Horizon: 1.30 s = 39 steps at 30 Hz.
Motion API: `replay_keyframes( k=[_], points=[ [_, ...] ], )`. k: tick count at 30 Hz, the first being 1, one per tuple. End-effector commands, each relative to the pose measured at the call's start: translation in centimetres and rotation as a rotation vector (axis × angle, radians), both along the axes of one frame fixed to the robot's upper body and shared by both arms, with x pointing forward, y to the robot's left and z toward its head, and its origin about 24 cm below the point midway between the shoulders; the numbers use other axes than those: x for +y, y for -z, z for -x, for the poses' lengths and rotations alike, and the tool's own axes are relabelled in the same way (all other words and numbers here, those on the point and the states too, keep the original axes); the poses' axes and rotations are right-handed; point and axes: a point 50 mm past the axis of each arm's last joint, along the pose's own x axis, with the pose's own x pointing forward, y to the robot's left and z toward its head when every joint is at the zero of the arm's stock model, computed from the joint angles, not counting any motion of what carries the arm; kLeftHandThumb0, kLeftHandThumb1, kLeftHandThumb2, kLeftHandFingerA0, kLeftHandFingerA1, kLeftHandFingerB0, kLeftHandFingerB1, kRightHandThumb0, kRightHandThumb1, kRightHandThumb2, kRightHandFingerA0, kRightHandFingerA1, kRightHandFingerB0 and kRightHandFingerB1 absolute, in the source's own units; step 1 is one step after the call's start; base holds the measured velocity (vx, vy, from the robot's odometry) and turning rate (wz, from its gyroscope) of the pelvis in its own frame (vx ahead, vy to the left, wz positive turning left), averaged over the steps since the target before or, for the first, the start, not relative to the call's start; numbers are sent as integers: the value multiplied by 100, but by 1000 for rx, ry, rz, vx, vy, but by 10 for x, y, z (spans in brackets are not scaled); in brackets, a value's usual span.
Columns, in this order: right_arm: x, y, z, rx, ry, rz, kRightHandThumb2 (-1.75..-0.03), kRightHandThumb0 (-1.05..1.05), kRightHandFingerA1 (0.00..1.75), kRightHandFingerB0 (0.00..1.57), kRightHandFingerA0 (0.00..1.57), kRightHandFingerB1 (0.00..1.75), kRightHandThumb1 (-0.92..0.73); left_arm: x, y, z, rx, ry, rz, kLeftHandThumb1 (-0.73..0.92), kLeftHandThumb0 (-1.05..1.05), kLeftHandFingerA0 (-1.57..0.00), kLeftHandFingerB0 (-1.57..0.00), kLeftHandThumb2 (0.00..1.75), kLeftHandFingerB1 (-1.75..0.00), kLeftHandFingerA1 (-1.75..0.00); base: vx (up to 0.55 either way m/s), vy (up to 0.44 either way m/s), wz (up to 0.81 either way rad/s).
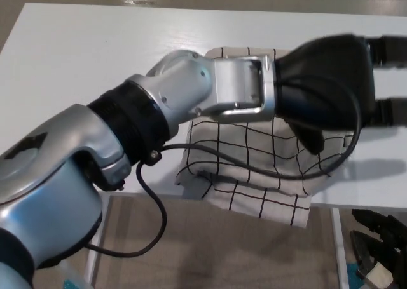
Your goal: Use the left hand to fold a white towel with checkered patterns in half.
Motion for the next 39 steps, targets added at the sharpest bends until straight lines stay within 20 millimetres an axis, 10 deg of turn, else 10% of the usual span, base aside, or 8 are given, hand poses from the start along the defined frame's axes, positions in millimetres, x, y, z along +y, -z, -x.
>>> replay_keyframes(
  k=[1, 3, 14, 18, 24, 31, 39],
  points=[
    [-7, 16, 24, 71, 38, -42, -60, -50, 42, 71, 59, 48, -64, 53, -134, 13, 514, -86, 441, 61, -99, 0, 0, 65, -15, 0, 0, 0, 0],
    [-8, 17, 27, 77, 31, -31, -60, -50, 43, 70, 60, 47, -64, 66, -142, 18, 500, -57, 497, 49, -86, 0, 0, 91, -11, 0, 0, 0, 0],
    [-11, 29, 47, 144, 27, 0, -59, -51, 44, 69, 60, 46, -65, 187, -167, 61, 503, -43, 753, 45, -81, 0, 0, 89, -14, -5, 0, 0, 0],
    [-11, 31, 51, 160, 30, 8, -61, -51, 43, 69, 61, 46, -65, 209, -150, 70, 599, -38, 786, 56, -90, 0, 0, 61, -22, -9, 0, 0, 0],
    [-9, 39, 62, 190, 48, -4, -61, -52, 43, 68, 59, 45, -65, 244, -73, 107, 651, -36, 868, 40, -64, -8, -11, 73, -37, -25, 0, 0, 0],
    [-6, 43, 68, 203, 66, -26, -59, -49, 44, 68, 59, 45, -64, 272, -30, 133, 768, -120, 959, 41, -53, -32, -35, 54, -32, -36, 0, 0, 0],
    [-10, 50, 85, 268, 58, -22, -60, -49, 41, 57, 52, 41, -65, 336, 67, 170, 1120, -582, 1090, 38, -60, -30, -32, 72, -44, -47, 0, 0, 0]
  ],
)
